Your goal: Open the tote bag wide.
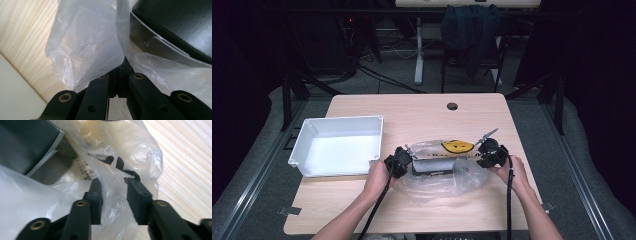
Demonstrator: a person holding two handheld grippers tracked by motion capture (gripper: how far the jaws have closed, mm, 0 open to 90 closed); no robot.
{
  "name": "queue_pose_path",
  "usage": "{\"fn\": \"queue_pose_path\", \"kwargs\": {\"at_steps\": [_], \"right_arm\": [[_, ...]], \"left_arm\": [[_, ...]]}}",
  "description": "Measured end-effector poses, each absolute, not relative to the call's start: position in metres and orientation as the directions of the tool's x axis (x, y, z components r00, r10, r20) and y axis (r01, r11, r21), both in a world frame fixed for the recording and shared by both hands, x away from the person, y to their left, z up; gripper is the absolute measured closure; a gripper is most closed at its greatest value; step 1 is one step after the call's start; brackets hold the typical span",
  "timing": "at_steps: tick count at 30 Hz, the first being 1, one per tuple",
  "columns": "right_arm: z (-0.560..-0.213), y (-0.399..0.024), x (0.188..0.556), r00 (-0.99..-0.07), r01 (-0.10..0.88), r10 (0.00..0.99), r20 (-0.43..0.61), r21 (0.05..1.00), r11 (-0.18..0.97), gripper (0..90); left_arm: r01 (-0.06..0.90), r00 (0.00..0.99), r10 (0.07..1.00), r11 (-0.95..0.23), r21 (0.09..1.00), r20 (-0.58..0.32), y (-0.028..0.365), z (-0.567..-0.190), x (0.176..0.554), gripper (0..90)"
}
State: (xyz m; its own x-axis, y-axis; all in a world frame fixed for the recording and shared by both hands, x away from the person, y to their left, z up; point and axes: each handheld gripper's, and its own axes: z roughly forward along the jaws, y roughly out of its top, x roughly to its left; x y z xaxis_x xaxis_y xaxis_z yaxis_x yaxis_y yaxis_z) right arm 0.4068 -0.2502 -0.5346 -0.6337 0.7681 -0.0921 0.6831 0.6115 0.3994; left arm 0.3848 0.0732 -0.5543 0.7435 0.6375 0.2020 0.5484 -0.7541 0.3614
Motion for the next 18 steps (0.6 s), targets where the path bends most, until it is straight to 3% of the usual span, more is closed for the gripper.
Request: {"fn": "queue_pose_path", "kwargs": {"at_steps": [2, 9, 15, 17, 18], "right_arm": [[-0.526, -0.257, 0.403, -0.633, 0.676, 0.772, -0.054, 0.448, 0.585, 58.0], [-0.479, -0.266, 0.386, -0.641, 0.64, 0.767, 0.02, 0.566, 0.52, 44.7], [-0.458, -0.236, 0.365, -0.749, 0.565, 0.658, 0.074, 0.589, 0.577, 36.3], [-0.46, -0.222, 0.359, -0.788, 0.542, 0.61, 0.088, 0.569, 0.618, 40.8], [-0.464, -0.214, 0.355, -0.798, 0.532, 0.598, 0.069, 0.547, 0.646, 49.5]], "left_arm": [[0.553, 0.743, 0.643, -0.747, 0.37, 0.186, 0.076, -0.553, 0.386, 89.2], [0.564, 0.738, 0.657, -0.725, 0.394, 0.154, 0.084, -0.54, 0.387, 73.0], [0.566, 0.739, 0.66, -0.717, 0.407, 0.134, 0.088, -0.535, 0.386, 69.2], [0.566, 0.747, 0.652, -0.725, 0.392, 0.126, 0.088, -0.536, 0.386, 70.6], [0.565, 0.75, 0.65, -0.727, 0.391, 0.125, 0.087, -0.537, 0.385, 71.6]]}}
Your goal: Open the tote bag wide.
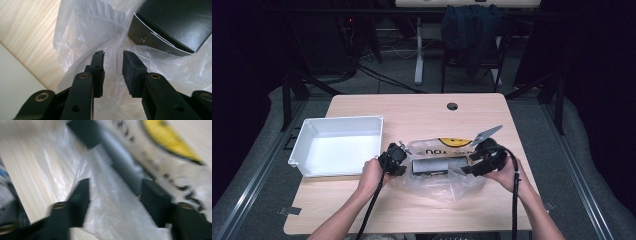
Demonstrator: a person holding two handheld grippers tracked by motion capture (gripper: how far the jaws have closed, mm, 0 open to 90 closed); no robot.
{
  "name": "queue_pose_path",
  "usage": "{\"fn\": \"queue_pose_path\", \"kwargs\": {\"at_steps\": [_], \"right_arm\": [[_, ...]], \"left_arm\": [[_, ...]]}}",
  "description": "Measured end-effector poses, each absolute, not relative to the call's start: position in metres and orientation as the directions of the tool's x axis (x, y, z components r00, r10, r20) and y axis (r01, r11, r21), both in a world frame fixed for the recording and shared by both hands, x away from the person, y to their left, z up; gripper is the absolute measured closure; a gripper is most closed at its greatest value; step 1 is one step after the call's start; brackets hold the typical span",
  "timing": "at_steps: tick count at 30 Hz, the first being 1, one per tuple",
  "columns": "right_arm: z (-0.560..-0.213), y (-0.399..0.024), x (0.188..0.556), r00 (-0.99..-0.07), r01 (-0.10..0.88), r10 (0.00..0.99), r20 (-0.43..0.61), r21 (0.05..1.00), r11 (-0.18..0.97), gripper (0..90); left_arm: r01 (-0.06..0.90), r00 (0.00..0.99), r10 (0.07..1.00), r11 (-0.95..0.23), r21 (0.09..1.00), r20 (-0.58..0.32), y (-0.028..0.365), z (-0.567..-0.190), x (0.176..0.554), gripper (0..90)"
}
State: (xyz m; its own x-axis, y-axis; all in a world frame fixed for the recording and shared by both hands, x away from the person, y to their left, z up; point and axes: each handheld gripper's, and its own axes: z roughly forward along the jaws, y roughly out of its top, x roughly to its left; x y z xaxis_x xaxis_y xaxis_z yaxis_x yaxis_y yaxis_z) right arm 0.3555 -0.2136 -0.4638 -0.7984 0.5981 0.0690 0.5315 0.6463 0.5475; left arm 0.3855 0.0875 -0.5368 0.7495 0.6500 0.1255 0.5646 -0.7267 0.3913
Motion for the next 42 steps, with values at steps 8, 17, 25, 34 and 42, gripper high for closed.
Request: {"fn": "queue_pose_path", "kwargs": {"at_steps": [8, 17, 25, 34, 42], "right_arm": [[-0.517, -0.22, 0.358, -0.765, 0.618, 0.642, 0.045, 0.331, 0.713, 90.0], [-0.539, -0.254, 0.372, -0.677, 0.72, 0.736, 0.01, 0.215, 0.66, 90.0], [-0.539, -0.265, 0.374, -0.648, 0.747, 0.756, -0.089, 0.118, 0.654, 90.0], [-0.531, -0.271, 0.369, -0.577, 0.799, 0.816, 0.038, 0.235, 0.554, 62.5], [-0.465, -0.277, 0.357, -0.637, 0.73, 0.767, 0.075, 0.379, 0.569, 40.8]], "left_arm": [[0.56, 0.754, 0.643, -0.737, 0.38, 0.136, 0.085, -0.544, 0.386, 77.5], [0.574, 0.739, 0.657, -0.729, 0.373, 0.147, 0.087, -0.549, 0.392, 83.1], [0.566, 0.734, 0.653, -0.739, 0.365, 0.186, 0.085, -0.55, 0.391, 84.0], [0.554, 0.743, 0.641, -0.75, 0.361, 0.193, 0.086, -0.544, 0.388, 74.3], [0.531, 0.746, 0.641, -0.736, 0.421, 0.181, 0.085, -0.512, 0.378, 54.4]]}}
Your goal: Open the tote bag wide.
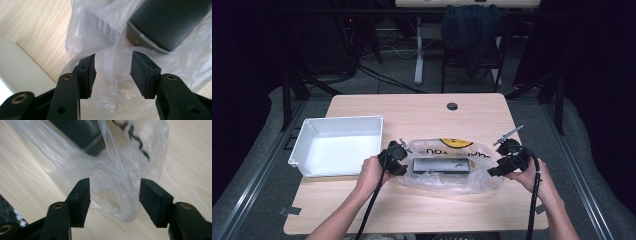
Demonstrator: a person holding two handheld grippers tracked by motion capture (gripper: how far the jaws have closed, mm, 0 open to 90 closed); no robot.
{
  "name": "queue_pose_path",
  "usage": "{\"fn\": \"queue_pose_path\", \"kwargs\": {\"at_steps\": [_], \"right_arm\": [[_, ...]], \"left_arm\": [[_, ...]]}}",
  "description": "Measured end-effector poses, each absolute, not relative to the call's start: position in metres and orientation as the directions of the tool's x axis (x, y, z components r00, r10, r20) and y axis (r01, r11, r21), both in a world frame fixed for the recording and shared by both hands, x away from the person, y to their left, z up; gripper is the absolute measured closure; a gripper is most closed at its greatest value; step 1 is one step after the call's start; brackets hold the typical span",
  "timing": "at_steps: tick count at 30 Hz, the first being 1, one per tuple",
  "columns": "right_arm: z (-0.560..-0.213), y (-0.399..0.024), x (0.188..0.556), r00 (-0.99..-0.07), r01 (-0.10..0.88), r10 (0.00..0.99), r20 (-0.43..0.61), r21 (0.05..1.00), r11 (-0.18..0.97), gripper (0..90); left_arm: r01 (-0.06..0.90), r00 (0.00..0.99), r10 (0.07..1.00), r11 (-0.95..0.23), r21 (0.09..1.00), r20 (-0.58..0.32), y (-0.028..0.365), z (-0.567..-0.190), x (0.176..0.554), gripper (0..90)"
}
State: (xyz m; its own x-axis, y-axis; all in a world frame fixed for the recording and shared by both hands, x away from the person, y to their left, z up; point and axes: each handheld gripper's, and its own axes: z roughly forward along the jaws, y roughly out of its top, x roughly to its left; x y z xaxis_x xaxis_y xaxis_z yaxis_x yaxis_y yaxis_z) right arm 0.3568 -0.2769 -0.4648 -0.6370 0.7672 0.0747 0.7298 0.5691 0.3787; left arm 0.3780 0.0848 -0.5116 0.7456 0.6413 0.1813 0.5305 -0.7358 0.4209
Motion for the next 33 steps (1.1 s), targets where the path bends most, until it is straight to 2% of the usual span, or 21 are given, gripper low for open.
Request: {"fn": "queue_pose_path", "kwargs": {"at_steps": [4, 6, 7, 9, 11, 12, 13, 14, 16, 21, 23, 24, 27, 28, 30, 33], "right_arm": [[-0.454, -0.26, 0.354, -0.646, 0.691, 0.762, 0.051, 0.465, 0.554, 38.3], [-0.461, -0.246, 0.359, -0.64, 0.687, 0.767, 0.031, 0.47, 0.554, 38.3], [-0.468, -0.24, 0.365, -0.638, 0.693, 0.77, 0.009, 0.443, 0.569, 39.8], [-0.489, -0.231, 0.378, -0.599, 0.725, 0.799, -0.057, 0.383, 0.572, 51.0], [-0.504, -0.23, 0.389, -0.591, 0.745, 0.804, -0.064, 0.338, 0.575, 67.1], [-0.515, -0.23, 0.392, -0.554, 0.76, 0.831, -0.047, 0.379, 0.528, 73.0], [-0.52, -0.231, 0.397, -0.557, 0.767, 0.829, -0.048, 0.353, 0.536, 78.3], [-0.525, -0.233, 0.4, -0.553, 0.768, 0.831, -0.065, 0.348, 0.538, 82.8], [-0.532, -0.235, 0.404, -0.548, 0.771, 0.834, -0.061, 0.35, 0.532, 86.2], [-0.542, -0.234, 0.412, -0.524, 0.767, 0.845, -0.103, 0.375, 0.521, 87.3], [-0.541, -0.237, 0.414, -0.541, 0.767, 0.832, -0.124, 0.333, 0.549, 86.7], [-0.544, -0.237, 0.413, -0.521, 0.77, 0.846, -0.117, 0.363, 0.525, 86.6], [-0.547, -0.238, 0.412, -0.517, 0.776, 0.849, -0.108, 0.361, 0.518, 85.1], [-0.545, -0.238, 0.412, -0.533, 0.773, 0.839, -0.113, 0.34, 0.536, 83.4], [-0.542, -0.238, 0.408, -0.541, 0.768, 0.835, -0.102, 0.346, 0.539, 73.8], [-0.536, -0.24, 0.402, -0.558, 0.756, 0.826, -0.085, 0.358, 0.548, 61.5]], "left_arm": [[0.517, 0.745, 0.641, -0.73, 0.447, 0.185, 0.082, -0.506, 0.378, 55.4], [0.517, 0.754, 0.632, -0.739, 0.433, 0.179, 0.079, -0.511, 0.382, 58.6], [0.523, 0.757, 0.631, -0.742, 0.421, 0.172, 0.077, -0.515, 0.384, 61.4], [0.525, 0.758, 0.629, -0.746, 0.41, 0.173, 0.075, -0.524, 0.388, 67.4], [0.529, 0.761, 0.625, -0.753, 0.392, 0.174, 0.075, -0.532, 0.392, 73.3], [0.531, 0.755, 0.631, -0.748, 0.398, 0.177, 0.074, -0.536, 0.393, 76.0], [0.537, 0.753, 0.635, -0.745, 0.396, 0.173, 0.075, -0.541, 0.395, 79.2], [0.544, 0.751, 0.638, -0.744, 0.388, 0.169, 0.075, -0.544, 0.397, 81.8], [0.552, 0.744, 0.646, -0.738, 0.387, 0.171, 0.075, -0.549, 0.399, 84.4], [0.556, 0.735, 0.648, -0.744, 0.371, 0.199, 0.072, -0.552, 0.399, 86.9], [0.558, 0.732, 0.65, -0.744, 0.368, 0.203, 0.072, -0.554, 0.398, 87.7], [0.557, 0.732, 0.649, -0.745, 0.366, 0.206, 0.072, -0.554, 0.398, 87.8], [0.562, 0.735, 0.649, -0.746, 0.358, 0.198, 0.073, -0.554, 0.396, 88.0], [0.563, 0.734, 0.65, -0.745, 0.357, 0.198, 0.074, -0.553, 0.396, 87.9], [0.566, 0.74, 0.649, -0.743, 0.358, 0.177, 0.078, -0.552, 0.394, 86.6], [0.564, 0.746, 0.646, -0.741, 0.364, 0.161, 0.082, -0.546, 0.392, 76.8]]}}
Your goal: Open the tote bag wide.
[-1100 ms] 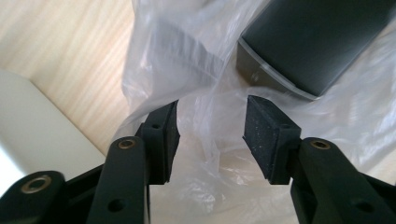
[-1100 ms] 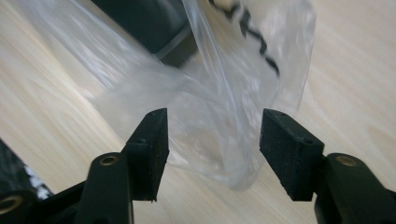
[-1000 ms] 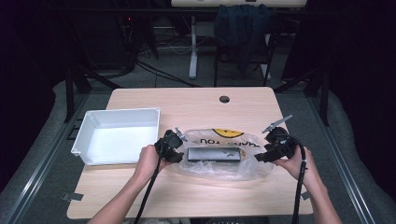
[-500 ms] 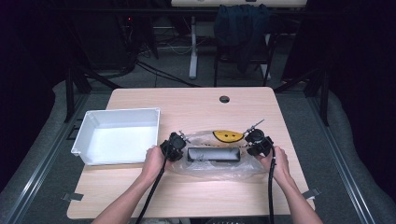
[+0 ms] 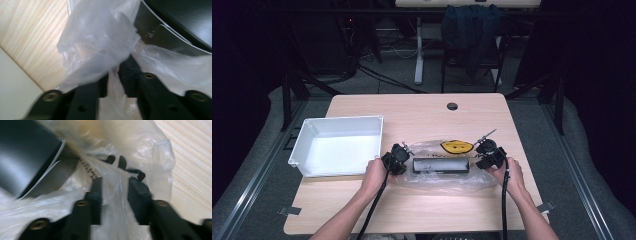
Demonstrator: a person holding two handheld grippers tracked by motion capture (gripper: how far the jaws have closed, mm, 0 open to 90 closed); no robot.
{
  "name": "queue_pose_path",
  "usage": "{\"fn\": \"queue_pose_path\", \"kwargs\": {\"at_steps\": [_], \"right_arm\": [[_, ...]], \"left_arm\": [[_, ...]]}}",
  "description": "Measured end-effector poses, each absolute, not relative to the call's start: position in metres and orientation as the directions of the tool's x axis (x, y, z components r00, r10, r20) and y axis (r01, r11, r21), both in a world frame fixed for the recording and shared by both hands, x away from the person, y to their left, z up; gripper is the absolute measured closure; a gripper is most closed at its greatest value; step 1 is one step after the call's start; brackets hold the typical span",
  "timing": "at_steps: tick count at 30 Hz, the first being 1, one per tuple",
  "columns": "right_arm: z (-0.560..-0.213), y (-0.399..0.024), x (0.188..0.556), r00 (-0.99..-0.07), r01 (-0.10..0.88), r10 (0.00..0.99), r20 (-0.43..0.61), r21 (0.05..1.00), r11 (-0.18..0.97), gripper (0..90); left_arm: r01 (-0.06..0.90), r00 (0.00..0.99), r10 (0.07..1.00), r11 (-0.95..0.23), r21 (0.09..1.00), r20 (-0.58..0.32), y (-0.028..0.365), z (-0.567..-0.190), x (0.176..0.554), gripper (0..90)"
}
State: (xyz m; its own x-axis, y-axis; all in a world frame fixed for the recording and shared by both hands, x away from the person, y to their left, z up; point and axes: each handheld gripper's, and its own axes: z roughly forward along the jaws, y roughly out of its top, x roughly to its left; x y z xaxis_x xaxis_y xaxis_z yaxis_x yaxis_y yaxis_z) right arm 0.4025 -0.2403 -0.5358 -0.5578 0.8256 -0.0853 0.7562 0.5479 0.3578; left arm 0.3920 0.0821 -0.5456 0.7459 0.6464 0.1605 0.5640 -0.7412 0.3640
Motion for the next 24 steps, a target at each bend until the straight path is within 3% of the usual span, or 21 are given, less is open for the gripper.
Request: {"fn": "queue_pose_path", "kwargs": {"at_steps": [5, 10, 15, 17, 24], "right_arm": [[-0.524, -0.246, 0.389, -0.574, 0.742, 0.818, -0.044, 0.396, 0.541, 40.5], [-0.517, -0.246, 0.378, -0.599, 0.725, 0.8, -0.046, 0.393, 0.566, 26.9], [-0.513, -0.245, 0.372, -0.616, 0.722, 0.787, -0.02, 0.385, 0.575, 15.0], [-0.508, -0.247, 0.37, -0.627, 0.716, 0.779, -0.013, 0.385, 0.583, 14.0], [-0.479, -0.254, 0.365, -0.639, 0.688, 0.763, 0.093, 0.513, 0.514, 8.9]], "left_arm": [[0.539, 0.769, 0.627, -0.741, 0.4, 0.125, 0.088, -0.532, 0.388, 55.6], [0.502, 0.797, 0.592, -0.76, 0.413, 0.121, 0.086, -0.522, 0.381, 35.1], [0.476, 0.818, 0.562, -0.78, 0.406, 0.122, 0.083, -0.518, 0.376, 20.8], [0.462, 0.826, 0.551, -0.783, 0.416, 0.118, 0.083, -0.516, 0.375, 17.3], [0.435, 0.838, 0.534, -0.777, 0.455, 0.109, 0.088, -0.504, 0.375, 11.0]]}}
